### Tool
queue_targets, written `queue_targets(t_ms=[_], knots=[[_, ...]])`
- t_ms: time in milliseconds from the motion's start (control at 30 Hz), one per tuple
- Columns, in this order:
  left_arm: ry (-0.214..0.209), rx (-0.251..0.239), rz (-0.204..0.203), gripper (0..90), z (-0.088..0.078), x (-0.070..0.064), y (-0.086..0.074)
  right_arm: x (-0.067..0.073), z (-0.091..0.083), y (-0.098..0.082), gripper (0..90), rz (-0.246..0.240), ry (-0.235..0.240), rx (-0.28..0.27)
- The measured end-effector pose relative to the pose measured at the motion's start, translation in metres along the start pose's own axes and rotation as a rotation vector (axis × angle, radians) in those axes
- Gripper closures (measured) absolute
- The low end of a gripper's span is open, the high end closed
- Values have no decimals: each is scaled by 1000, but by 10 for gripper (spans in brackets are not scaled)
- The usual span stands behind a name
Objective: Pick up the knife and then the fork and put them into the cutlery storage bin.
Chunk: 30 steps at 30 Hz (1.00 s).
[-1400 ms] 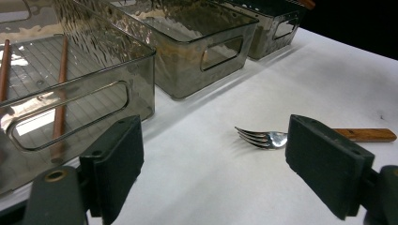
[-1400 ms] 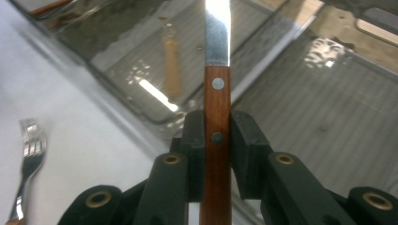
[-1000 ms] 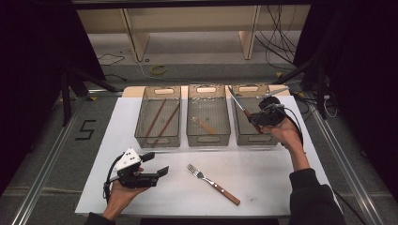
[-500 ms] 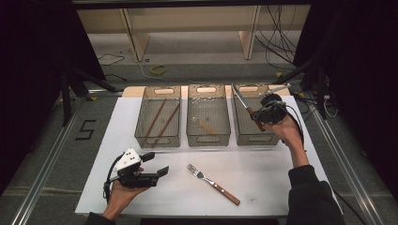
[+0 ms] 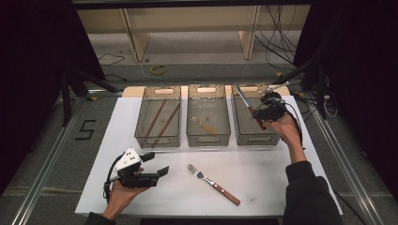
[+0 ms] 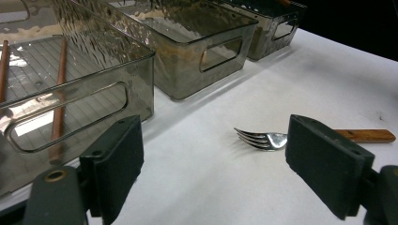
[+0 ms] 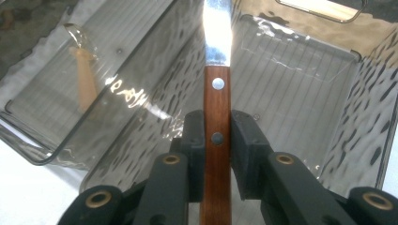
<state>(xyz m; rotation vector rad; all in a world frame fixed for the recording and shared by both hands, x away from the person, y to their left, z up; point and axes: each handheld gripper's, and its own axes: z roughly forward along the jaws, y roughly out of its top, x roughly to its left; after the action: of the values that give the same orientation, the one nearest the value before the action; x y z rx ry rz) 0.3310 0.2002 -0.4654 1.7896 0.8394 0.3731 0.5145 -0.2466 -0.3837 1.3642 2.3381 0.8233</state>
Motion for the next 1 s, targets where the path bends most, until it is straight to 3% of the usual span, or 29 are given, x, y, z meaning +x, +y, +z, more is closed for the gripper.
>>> queue_targets(t_ms=[567,1000], knots=[[-1,-1,-2,190,0,0,0,-4,17,1,771,51,-33,75],[-1,-1,-1,190,0,0,0,-3,24,-1,770,49,-42,108]])
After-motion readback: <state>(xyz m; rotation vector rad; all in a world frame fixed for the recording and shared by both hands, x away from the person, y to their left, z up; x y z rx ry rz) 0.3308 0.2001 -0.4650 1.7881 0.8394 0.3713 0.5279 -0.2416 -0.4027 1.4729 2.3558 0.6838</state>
